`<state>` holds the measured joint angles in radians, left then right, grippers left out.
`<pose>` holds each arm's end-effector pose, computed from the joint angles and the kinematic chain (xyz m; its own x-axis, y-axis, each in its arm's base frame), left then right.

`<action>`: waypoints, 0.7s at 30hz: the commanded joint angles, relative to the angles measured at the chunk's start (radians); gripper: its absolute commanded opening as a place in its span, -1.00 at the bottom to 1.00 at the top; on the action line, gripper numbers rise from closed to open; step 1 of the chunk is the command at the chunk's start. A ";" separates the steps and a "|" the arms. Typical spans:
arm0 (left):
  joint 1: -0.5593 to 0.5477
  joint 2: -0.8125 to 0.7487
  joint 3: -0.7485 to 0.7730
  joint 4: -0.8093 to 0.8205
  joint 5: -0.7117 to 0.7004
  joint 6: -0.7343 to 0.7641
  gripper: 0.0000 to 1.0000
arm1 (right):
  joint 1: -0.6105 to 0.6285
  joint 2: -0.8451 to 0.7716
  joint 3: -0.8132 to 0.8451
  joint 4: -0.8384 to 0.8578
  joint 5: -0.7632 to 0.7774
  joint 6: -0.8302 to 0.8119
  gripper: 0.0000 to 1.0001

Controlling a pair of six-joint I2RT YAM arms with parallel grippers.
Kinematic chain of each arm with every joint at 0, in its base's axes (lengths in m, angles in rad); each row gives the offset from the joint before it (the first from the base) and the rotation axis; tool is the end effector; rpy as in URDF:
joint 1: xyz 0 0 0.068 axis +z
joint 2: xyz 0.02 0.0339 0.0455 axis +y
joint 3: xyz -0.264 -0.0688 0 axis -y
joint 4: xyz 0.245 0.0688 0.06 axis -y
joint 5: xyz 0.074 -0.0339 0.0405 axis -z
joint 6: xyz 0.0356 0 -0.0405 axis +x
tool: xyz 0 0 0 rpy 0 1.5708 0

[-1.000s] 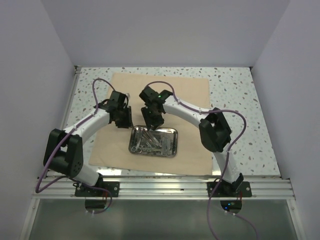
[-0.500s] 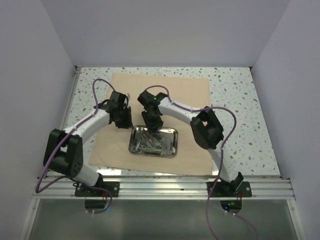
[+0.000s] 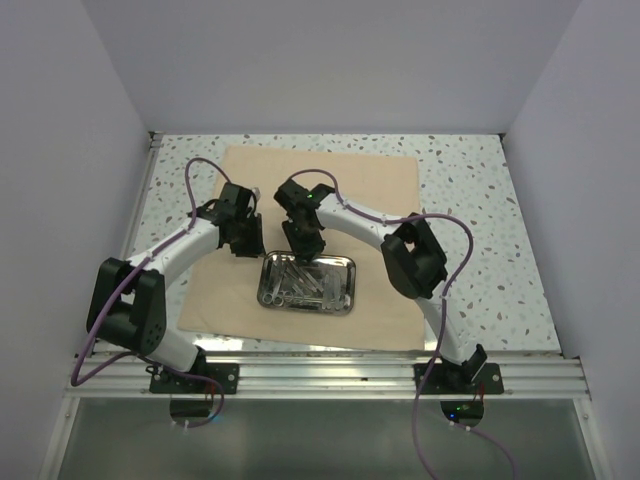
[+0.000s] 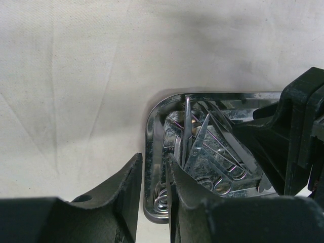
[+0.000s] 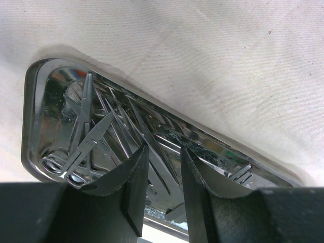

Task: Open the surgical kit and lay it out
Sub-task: Pick up the medical item from the container.

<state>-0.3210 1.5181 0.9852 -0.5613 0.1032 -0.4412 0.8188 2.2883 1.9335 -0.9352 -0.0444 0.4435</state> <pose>0.2814 -0.0974 0.2071 -0.9156 -0.1432 -0.3757 -0.0357 0.9597 -0.2787 0.3230 0.3476 0.1783 -0.9095 -0.3449 -0.2320 -0.3850 0.9094 0.1574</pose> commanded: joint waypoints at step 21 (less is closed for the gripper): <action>0.002 -0.027 -0.016 0.034 -0.010 0.019 -0.49 | 0.060 -0.023 -0.031 -0.011 -0.008 -0.026 -0.32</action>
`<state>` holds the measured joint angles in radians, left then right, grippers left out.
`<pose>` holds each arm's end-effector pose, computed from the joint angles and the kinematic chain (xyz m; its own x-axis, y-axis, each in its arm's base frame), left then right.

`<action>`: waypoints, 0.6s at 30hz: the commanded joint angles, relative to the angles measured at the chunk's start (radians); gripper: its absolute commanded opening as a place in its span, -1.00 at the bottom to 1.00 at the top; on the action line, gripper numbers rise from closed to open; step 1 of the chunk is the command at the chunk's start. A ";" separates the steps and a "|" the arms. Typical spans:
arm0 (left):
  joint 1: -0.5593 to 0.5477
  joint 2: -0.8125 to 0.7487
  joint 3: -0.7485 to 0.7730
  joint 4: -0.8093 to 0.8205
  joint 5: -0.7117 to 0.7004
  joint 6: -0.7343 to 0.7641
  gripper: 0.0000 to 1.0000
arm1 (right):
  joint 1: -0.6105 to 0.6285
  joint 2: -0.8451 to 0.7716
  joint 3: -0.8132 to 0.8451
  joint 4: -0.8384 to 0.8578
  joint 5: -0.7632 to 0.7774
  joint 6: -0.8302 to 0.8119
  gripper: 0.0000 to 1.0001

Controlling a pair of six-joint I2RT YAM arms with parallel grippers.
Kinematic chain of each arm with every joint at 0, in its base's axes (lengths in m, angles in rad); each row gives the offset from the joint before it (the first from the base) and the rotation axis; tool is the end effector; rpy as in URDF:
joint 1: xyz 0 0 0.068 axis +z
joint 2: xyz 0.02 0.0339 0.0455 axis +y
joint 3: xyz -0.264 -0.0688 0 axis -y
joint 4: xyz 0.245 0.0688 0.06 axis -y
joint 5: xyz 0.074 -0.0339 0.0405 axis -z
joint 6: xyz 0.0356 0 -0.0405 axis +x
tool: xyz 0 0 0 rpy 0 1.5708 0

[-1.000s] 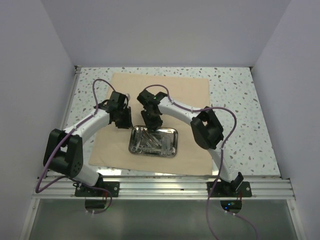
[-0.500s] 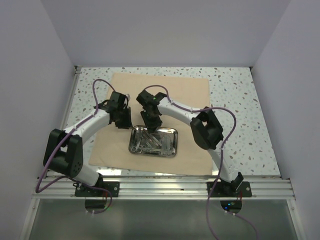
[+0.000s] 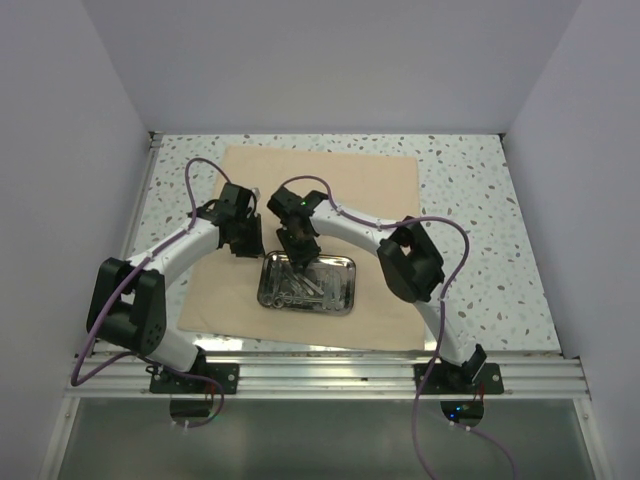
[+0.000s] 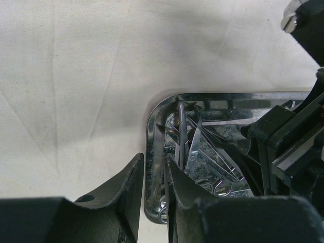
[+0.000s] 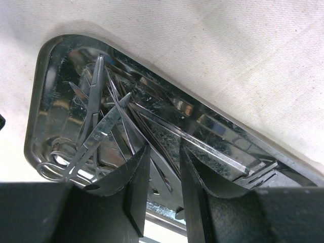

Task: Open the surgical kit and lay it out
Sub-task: Pick up the medical item from the container.

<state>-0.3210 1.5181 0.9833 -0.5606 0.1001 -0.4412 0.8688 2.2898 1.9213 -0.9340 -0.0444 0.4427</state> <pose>0.2812 -0.0973 0.2066 -0.9155 -0.1434 -0.3759 -0.0372 0.9605 -0.2758 0.3043 0.3623 0.1742 -0.8926 -0.3928 -0.2212 -0.4294 0.8902 0.1522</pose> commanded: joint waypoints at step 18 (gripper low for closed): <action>0.002 -0.032 -0.015 0.027 -0.013 0.027 -0.51 | 0.116 0.102 0.067 -0.097 0.216 -0.108 -0.24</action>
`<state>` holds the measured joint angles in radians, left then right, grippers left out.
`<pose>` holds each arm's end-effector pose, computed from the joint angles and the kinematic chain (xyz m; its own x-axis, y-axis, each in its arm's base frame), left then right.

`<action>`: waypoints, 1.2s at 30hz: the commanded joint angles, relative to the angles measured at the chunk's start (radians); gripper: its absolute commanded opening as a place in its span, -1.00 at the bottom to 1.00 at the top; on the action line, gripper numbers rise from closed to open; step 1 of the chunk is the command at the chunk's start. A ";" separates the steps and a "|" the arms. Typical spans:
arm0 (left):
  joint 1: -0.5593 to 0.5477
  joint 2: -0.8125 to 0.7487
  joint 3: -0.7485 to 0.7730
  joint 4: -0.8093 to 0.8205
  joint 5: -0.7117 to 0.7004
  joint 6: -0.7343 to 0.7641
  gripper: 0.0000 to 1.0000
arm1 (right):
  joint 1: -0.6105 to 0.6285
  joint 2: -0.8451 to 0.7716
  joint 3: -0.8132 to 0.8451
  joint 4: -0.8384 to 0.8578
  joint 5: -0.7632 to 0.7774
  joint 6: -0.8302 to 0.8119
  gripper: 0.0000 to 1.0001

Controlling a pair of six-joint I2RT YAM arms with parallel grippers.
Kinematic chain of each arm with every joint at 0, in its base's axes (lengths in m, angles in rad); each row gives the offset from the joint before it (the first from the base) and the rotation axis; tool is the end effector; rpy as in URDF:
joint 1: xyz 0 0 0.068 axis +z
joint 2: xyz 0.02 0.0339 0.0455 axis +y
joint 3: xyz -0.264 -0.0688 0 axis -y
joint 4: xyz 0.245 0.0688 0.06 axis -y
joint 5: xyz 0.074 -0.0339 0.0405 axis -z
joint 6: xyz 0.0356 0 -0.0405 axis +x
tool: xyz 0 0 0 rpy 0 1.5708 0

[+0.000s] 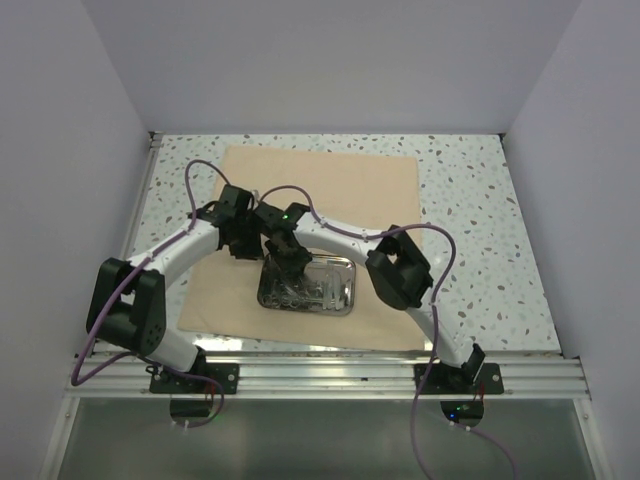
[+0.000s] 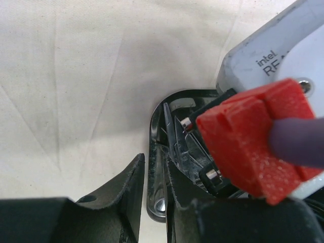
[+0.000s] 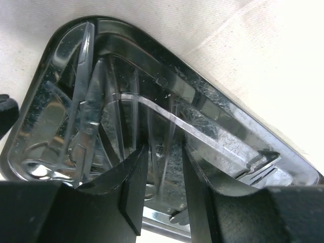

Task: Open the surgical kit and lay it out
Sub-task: Pick up the medical item from the container.

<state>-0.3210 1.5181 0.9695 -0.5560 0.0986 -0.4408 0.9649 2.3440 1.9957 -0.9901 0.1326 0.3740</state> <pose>0.2794 -0.0966 0.2028 -0.9185 -0.1420 -0.3690 -0.0397 0.9617 -0.2713 0.2774 0.3921 0.1689 -0.8072 -0.5292 -0.2614 -0.5398 0.8410 -0.0356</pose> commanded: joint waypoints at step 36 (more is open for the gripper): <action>0.036 -0.151 0.255 -0.010 -0.016 0.033 0.33 | -0.386 0.073 0.423 -0.068 0.030 0.092 -1.00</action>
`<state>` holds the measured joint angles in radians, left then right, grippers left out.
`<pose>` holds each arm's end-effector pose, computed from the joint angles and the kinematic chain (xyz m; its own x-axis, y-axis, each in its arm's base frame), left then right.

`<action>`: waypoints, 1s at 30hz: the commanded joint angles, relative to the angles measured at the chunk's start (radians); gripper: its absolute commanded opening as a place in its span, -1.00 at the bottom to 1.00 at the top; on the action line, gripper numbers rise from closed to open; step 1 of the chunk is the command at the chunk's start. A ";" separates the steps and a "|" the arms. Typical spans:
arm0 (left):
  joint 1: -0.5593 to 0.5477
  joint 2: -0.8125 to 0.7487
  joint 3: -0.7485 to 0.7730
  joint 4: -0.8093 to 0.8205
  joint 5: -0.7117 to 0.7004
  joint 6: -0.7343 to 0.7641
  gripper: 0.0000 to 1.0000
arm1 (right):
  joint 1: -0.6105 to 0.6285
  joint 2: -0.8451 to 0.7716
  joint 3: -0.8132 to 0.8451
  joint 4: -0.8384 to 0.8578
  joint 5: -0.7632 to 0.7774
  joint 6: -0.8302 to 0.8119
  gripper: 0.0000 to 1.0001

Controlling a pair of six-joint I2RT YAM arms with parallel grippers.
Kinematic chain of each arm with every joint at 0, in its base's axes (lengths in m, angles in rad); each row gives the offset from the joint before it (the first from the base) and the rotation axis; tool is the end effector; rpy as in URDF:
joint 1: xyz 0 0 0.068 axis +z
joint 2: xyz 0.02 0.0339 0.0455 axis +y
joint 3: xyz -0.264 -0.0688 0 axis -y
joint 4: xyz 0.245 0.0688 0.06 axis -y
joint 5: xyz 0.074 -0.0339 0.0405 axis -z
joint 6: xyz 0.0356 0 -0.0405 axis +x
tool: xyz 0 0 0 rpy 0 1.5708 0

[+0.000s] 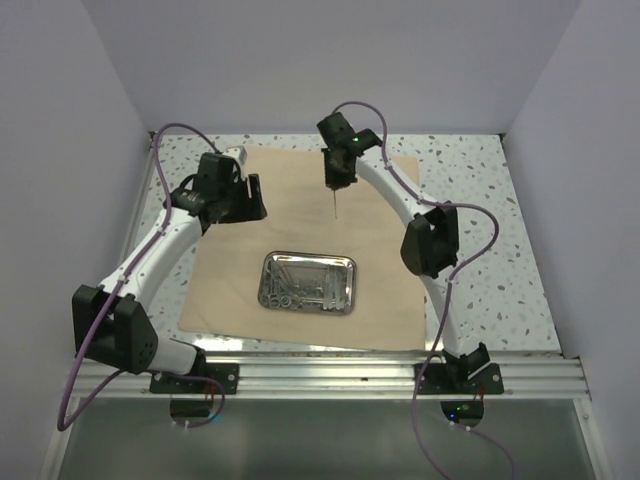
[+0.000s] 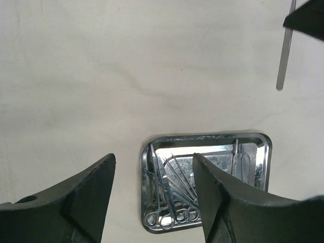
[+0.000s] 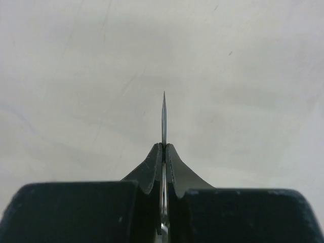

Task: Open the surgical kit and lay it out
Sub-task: Pick up the medical item from the container, then place the medical item in the surgical kit.

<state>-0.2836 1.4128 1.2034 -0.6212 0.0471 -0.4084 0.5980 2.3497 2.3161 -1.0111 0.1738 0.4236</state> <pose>0.2918 -0.0868 0.3011 -0.7737 -0.1877 -0.6052 0.0030 0.9540 -0.2997 0.4226 0.2804 0.2588 -0.8500 -0.0891 -0.5192 -0.1463 0.9868 0.0701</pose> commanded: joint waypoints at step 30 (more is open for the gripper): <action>-0.115 0.038 -0.122 0.001 0.097 -0.036 -0.03 | -0.149 -0.285 -0.190 0.115 0.035 0.067 0.90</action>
<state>-0.3603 1.4353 1.1213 -0.6197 0.1246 -0.4145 0.4477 2.2417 2.1860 -0.9047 0.1970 0.5106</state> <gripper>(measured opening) 0.507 0.946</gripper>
